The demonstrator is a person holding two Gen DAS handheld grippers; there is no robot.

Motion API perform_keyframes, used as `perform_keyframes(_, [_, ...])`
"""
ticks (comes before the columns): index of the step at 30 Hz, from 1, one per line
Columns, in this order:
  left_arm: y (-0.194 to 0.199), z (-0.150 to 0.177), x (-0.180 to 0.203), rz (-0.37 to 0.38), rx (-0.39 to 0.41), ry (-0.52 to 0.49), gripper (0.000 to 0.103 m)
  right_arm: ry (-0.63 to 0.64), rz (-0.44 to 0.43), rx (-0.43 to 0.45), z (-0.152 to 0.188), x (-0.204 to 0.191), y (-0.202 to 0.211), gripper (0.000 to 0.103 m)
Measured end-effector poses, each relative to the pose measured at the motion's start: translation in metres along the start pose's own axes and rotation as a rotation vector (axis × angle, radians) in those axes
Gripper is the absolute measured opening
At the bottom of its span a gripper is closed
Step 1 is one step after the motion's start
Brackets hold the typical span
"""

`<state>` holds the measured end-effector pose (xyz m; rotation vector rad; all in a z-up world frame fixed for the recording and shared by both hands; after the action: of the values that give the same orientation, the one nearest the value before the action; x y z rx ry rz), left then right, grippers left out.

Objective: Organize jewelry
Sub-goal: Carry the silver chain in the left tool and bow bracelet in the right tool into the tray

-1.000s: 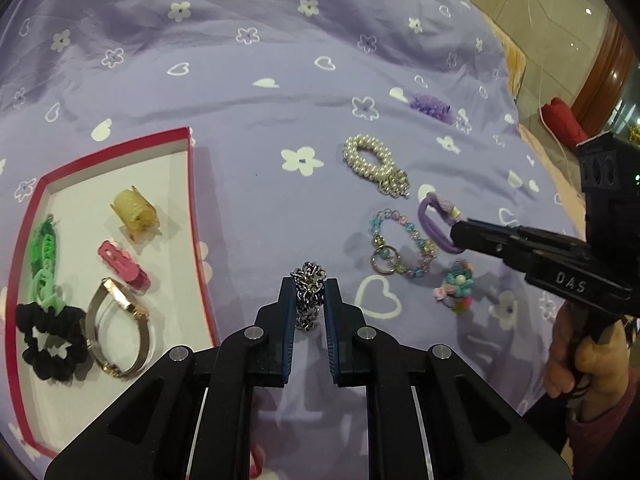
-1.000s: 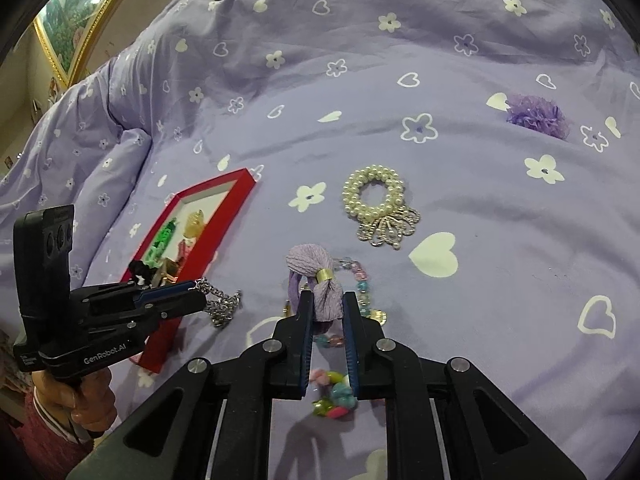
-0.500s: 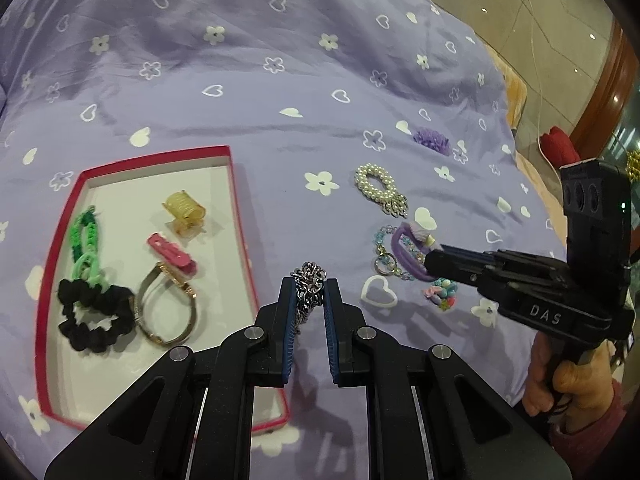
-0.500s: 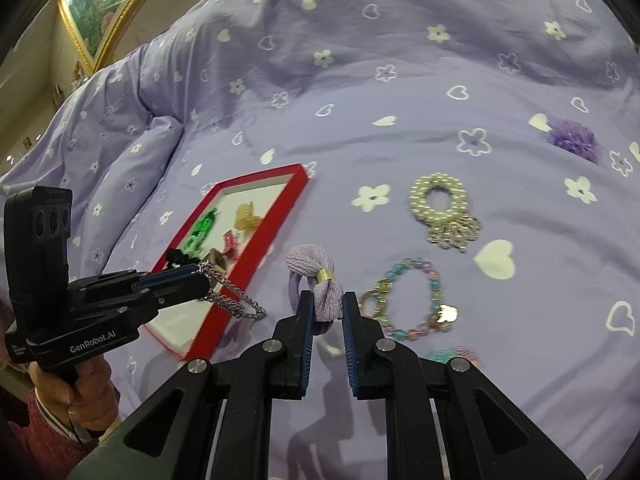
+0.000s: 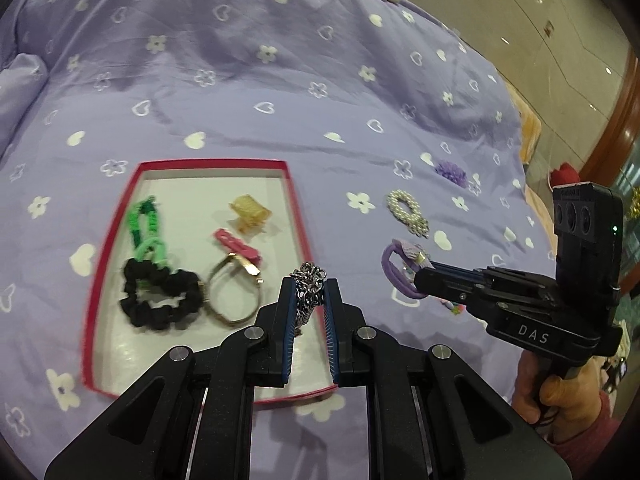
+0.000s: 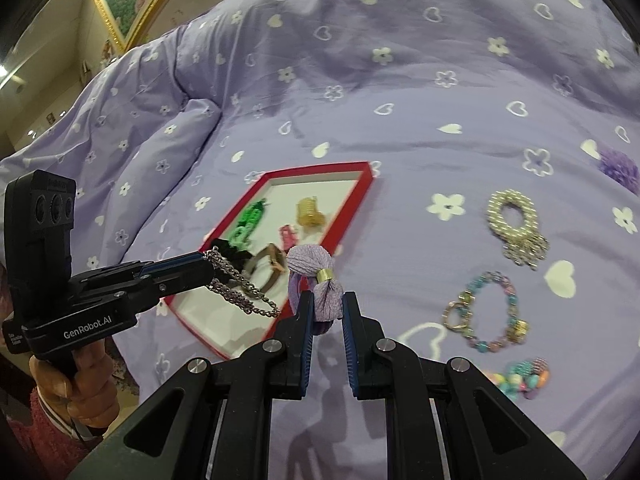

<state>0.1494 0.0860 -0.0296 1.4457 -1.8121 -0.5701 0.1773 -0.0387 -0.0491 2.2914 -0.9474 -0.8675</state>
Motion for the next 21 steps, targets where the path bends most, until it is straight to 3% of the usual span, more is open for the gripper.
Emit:
perform_keyframes(12, [0.016, 0.009, -0.052, -0.062, 0.016, 0.078, 0.012, 0.074, -0.064, -0.042, -0.004, -0.054, -0.031, 0.014])
perform_keyframes(21, [0.006, 0.024, -0.082, -0.087, -0.012, 0.133, 0.012, 0.121, -0.071, -0.138, 0.014, -0.076, -0.071, 0.014])
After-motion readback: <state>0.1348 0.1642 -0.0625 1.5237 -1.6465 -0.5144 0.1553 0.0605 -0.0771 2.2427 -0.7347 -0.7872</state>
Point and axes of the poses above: each gripper's, at about its wrist camera, not at the fingertips, and y roughly against the way its jaws point, x to its right, z to its underside, the point moved 9 cm from there along -y, roughly the way its jaws point, and after that the axes turned 1 degree about -x, right-handed, at the moved point
